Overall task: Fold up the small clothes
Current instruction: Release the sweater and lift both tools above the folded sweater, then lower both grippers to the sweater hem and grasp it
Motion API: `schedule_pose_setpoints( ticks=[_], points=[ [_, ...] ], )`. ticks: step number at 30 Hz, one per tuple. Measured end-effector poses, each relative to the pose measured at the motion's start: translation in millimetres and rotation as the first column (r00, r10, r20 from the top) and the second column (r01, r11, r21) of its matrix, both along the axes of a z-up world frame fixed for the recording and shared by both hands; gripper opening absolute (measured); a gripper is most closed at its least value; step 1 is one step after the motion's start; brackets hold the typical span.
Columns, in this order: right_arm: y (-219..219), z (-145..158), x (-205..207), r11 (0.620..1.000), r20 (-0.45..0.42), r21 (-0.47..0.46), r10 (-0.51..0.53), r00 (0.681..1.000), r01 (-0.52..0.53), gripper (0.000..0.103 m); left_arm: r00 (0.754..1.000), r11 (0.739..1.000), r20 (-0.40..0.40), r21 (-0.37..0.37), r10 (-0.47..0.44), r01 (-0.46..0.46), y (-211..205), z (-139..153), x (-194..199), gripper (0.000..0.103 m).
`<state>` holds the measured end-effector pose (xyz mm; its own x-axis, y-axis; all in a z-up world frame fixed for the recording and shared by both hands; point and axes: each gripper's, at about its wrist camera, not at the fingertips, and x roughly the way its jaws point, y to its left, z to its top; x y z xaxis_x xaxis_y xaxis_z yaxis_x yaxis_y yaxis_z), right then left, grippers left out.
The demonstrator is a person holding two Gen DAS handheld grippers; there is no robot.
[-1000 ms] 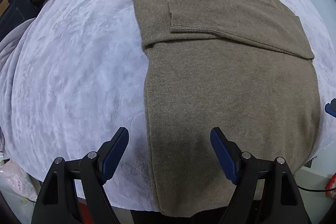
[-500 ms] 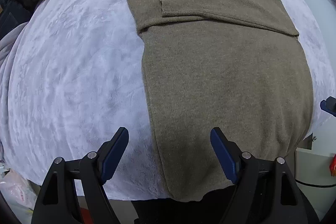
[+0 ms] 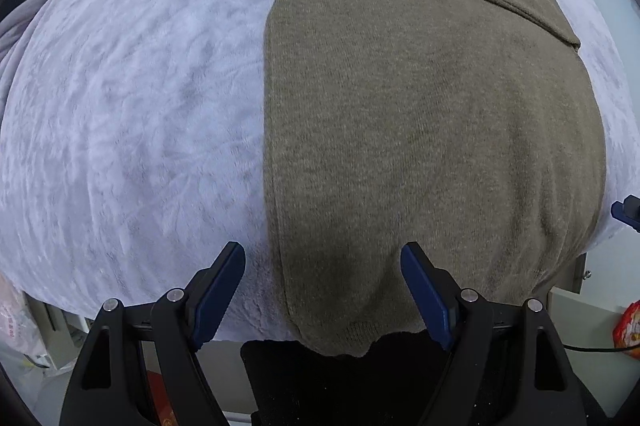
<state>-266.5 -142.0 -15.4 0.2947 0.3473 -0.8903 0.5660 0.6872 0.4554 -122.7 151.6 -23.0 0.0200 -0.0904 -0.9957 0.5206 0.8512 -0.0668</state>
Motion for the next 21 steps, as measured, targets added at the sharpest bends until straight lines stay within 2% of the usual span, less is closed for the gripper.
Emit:
schedule_pose_setpoints(
  ticks=[7, 12, 15, 17, 18, 21],
  points=[
    [-9.1, -35.2, -49.4, 0.997, 0.0, 0.072, 0.041, 0.999, -0.041, 0.076, 0.998, 0.998, -0.069, -0.064, -0.003, -0.002, 18.7, -24.0, -38.2, 0.081],
    [-20.0, -63.7, -75.2, 0.99, 0.03, 0.136, 0.035, 0.999, -0.039, 0.076, 0.993, 0.988, -0.117, -0.157, -0.006, -0.012, 32.7, -38.8, -47.1, 0.081],
    [-23.5, -79.4, -80.3, 0.982, 0.066, 0.188, 0.024, 0.998, -0.036, 0.076, 0.992, 0.981, -0.123, -0.195, -0.023, -0.001, 40.6, -43.4, -50.0, 0.081],
    [-21.8, -83.7, -77.4, 0.974, 0.098, 0.221, 0.027, 0.995, -0.048, 0.076, 0.991, 0.974, -0.132, -0.225, -0.036, 0.005, 44.8, -44.6, -49.9, 0.086],
    [-18.7, -84.9, -75.4, 0.97, 0.117, 0.234, 0.034, 0.993, -0.061, 0.076, 0.989, 0.969, -0.143, -0.245, -0.042, 0.006, 47.1, -43.6, -49.7, 0.089],
    [-8.8, -92.0, -62.2, 0.96, 0.135, 0.255, 0.085, 0.987, -0.118, 0.076, 0.982, 0.959, -0.177, -0.285, -0.059, 0.006, 51.4, -47.7, -52.9, 0.089]
  ],
)
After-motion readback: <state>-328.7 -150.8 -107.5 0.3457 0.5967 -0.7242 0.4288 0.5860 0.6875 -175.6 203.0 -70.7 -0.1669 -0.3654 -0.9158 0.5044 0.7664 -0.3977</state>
